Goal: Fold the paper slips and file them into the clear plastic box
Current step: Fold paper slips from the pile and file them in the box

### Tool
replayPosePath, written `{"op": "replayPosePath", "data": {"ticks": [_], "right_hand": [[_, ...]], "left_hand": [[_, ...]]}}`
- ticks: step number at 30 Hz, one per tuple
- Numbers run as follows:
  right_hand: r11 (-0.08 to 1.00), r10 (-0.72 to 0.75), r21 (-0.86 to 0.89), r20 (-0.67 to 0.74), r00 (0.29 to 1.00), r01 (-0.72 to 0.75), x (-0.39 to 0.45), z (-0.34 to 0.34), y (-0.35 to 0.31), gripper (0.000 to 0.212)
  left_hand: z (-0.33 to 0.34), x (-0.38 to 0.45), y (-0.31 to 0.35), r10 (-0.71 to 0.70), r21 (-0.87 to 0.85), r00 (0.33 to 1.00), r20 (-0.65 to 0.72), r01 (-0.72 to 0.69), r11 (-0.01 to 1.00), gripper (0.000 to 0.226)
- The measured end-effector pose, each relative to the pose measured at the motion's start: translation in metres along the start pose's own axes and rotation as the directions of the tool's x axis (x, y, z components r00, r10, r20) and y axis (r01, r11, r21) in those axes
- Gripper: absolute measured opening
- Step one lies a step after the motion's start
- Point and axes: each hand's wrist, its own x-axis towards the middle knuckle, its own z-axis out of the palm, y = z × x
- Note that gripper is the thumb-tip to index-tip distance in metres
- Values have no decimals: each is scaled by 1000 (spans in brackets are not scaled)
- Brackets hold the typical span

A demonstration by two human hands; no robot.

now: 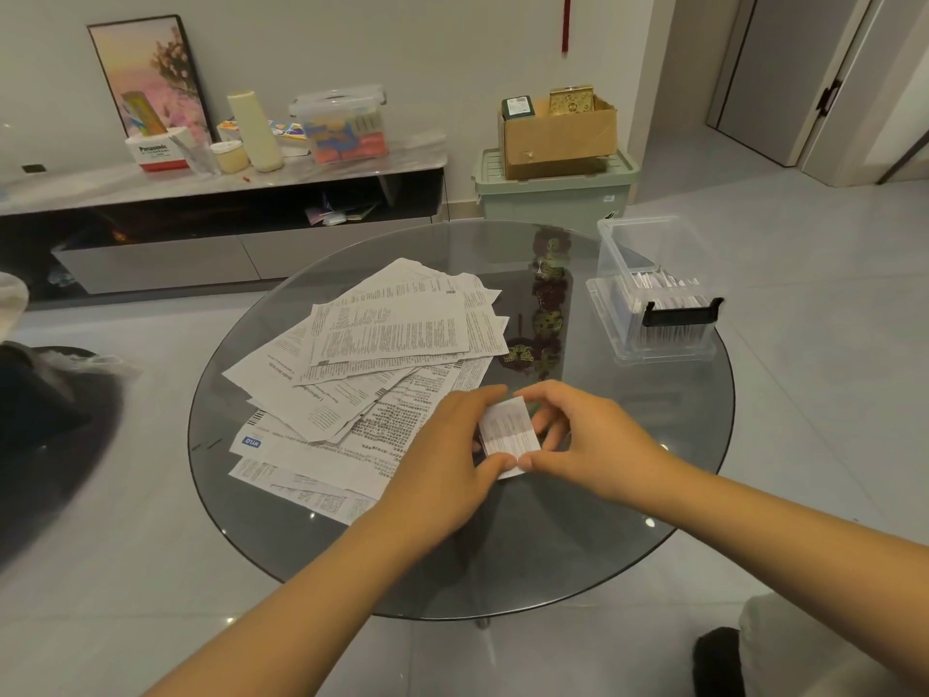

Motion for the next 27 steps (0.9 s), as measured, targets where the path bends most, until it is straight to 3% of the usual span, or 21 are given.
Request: {"op": "replayPosePath", "data": {"ticks": [6, 9, 13, 16, 21, 27], "right_hand": [[974, -100, -210, -52, 994, 87, -3, 6, 4, 77], [953, -189, -256, -96, 977, 159, -6, 5, 6, 62], [866, -309, -425, -39, 950, 264, -7, 8, 11, 32], [815, -373, -478, 2, 928, 329, -11, 10, 15, 27], [781, -345, -526, 83, 935, 336, -11, 4, 10, 32], [757, -343, -549, 130, 930, 356, -9, 2, 3, 37]], "left_hand": [[0, 1, -2, -22, 8, 1000, 15, 22, 1000, 67], [1, 1, -4, 18, 72, 1000, 1, -18, 997, 66], [0, 0, -6, 146, 209, 989, -5, -142, 968, 41], [1, 0, -9, 167, 238, 985, 47, -174, 956, 27], [-9, 0, -11, 160, 251, 978, 132, -189, 949, 47], [-12, -1, -5, 246, 377, 956, 158, -289, 880, 41]]}}
